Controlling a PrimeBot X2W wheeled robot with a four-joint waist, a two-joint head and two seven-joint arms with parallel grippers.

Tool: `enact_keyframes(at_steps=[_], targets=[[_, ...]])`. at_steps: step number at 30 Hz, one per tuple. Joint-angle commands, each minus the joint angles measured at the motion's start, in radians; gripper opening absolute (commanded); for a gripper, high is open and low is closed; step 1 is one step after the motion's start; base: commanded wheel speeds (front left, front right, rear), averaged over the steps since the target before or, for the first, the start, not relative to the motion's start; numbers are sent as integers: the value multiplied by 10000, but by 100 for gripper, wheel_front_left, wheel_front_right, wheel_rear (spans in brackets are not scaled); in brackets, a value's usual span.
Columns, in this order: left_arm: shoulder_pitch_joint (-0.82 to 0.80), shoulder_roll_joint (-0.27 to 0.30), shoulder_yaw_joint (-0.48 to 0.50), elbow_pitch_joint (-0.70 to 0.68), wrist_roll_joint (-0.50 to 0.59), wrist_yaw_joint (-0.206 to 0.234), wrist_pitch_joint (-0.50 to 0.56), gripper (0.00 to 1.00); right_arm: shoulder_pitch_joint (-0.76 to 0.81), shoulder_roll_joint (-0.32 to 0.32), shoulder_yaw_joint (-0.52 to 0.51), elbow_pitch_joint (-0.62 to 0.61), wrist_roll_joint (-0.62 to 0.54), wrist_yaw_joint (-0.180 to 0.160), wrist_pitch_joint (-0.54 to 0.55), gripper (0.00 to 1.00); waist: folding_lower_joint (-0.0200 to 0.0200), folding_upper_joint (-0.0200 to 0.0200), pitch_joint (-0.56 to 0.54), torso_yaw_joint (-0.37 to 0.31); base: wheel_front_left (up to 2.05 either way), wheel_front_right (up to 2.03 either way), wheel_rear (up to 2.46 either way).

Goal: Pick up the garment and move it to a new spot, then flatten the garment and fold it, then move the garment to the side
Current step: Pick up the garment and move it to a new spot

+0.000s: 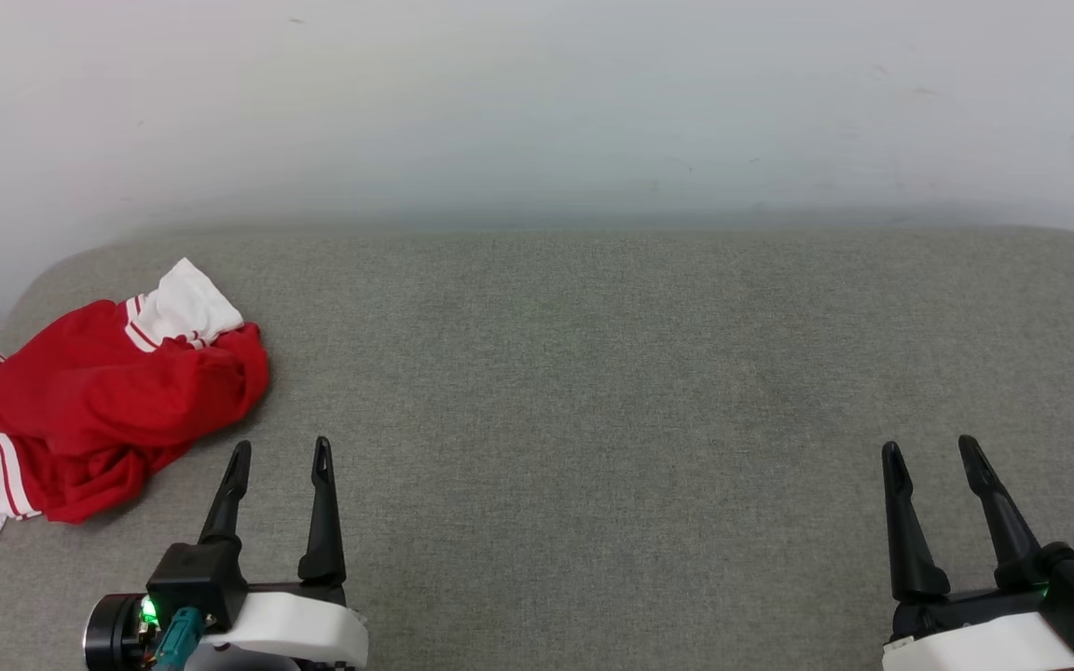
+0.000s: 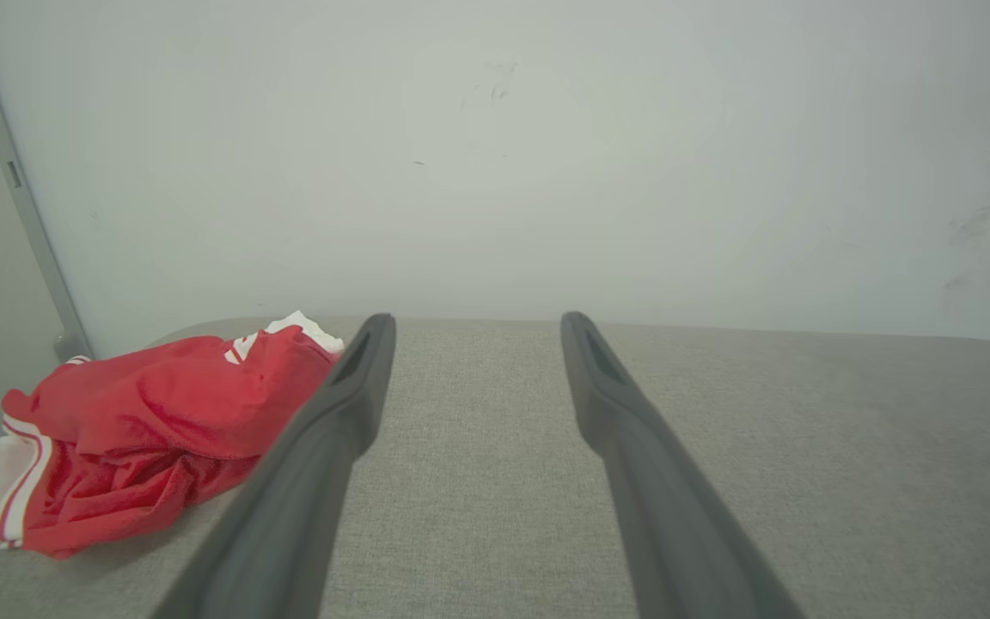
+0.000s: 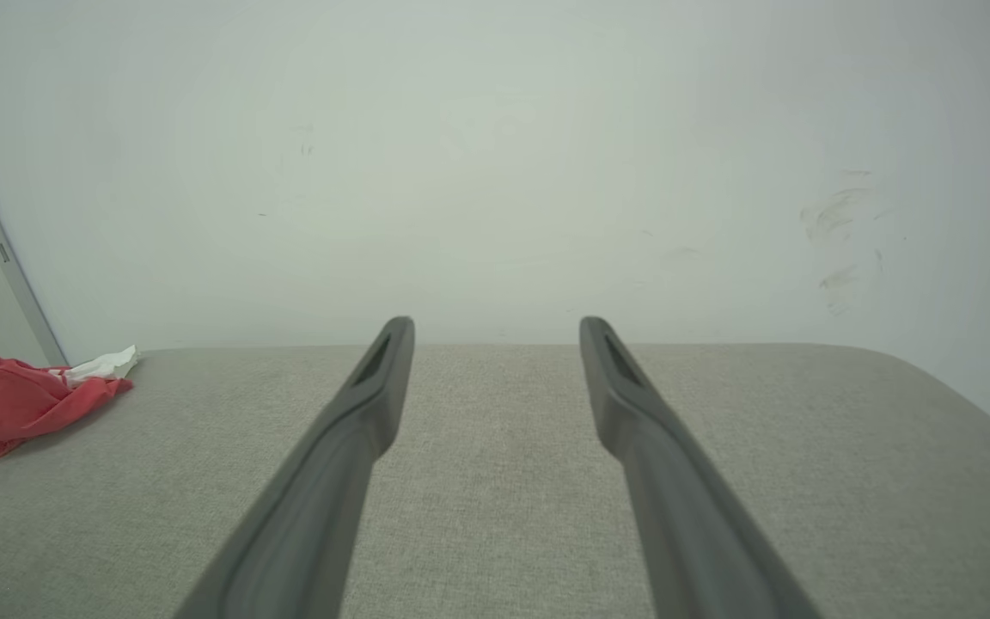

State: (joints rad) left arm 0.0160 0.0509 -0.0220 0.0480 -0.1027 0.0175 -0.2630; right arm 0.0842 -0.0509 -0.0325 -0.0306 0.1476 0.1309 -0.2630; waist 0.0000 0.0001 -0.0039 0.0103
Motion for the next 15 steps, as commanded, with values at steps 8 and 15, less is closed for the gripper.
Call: enact_keyframes(at_steps=[8, 15], targets=[[54, -10, 48, 103, -147, -55, -28, 100, 139, 13, 27, 52, 59, -3, -28, 100, 0, -1, 20, 26, 0, 0, 0], [24, -9, 92, 149, -243, -15, -28, 100, 168, 13, 37, 56, 92, -3, -28, 100, 0, -1, 30, 157, 0, 0, 0]])
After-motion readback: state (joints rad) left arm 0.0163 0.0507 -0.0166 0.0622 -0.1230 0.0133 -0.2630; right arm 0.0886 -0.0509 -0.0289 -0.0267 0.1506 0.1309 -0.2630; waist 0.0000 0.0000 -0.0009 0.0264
